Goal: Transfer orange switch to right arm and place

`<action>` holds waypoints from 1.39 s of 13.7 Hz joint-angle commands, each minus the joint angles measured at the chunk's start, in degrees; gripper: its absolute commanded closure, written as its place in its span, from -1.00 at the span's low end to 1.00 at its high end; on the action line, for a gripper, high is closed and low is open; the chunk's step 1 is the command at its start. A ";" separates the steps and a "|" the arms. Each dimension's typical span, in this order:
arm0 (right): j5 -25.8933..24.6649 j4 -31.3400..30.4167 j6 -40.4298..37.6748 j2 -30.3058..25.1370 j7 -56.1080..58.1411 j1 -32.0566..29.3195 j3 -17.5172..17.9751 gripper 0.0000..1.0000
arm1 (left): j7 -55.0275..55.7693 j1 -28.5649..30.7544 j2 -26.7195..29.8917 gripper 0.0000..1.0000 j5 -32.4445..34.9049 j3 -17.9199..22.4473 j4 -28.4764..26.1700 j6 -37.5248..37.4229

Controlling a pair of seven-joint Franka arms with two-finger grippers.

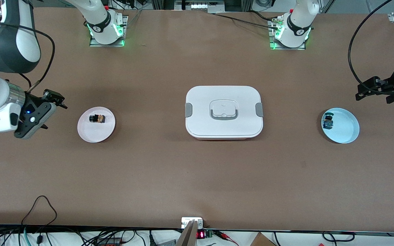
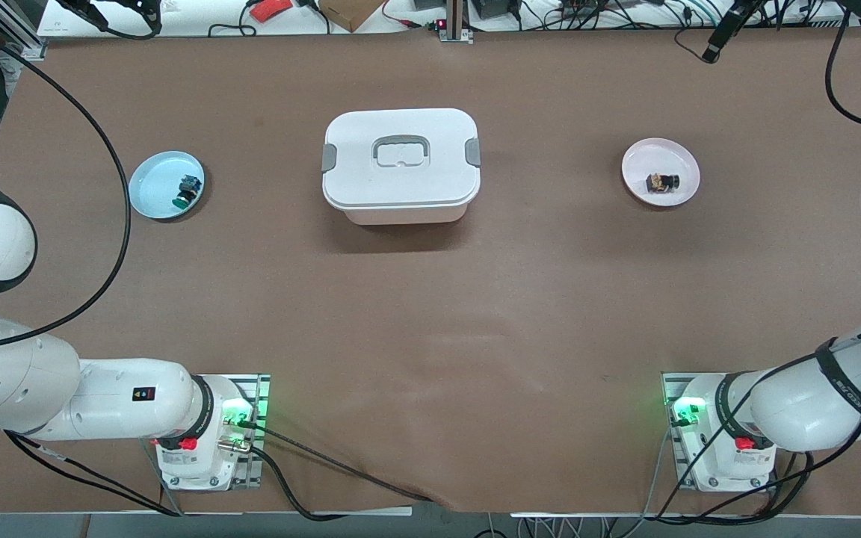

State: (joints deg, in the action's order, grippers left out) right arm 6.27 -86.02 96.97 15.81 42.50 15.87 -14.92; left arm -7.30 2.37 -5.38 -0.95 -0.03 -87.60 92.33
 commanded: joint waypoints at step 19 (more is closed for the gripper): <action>-5.39 -6.58 -0.68 -10.96 -40.57 -17.63 12.01 -1.00 | -1.14 -0.26 -0.42 -1.00 0.69 -1.01 1.64 -0.57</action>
State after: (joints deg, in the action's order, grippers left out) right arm 2.51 -86.72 91.68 9.10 2.33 -1.54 -4.44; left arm -7.30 2.25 -5.38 -0.95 -0.47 -87.41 92.33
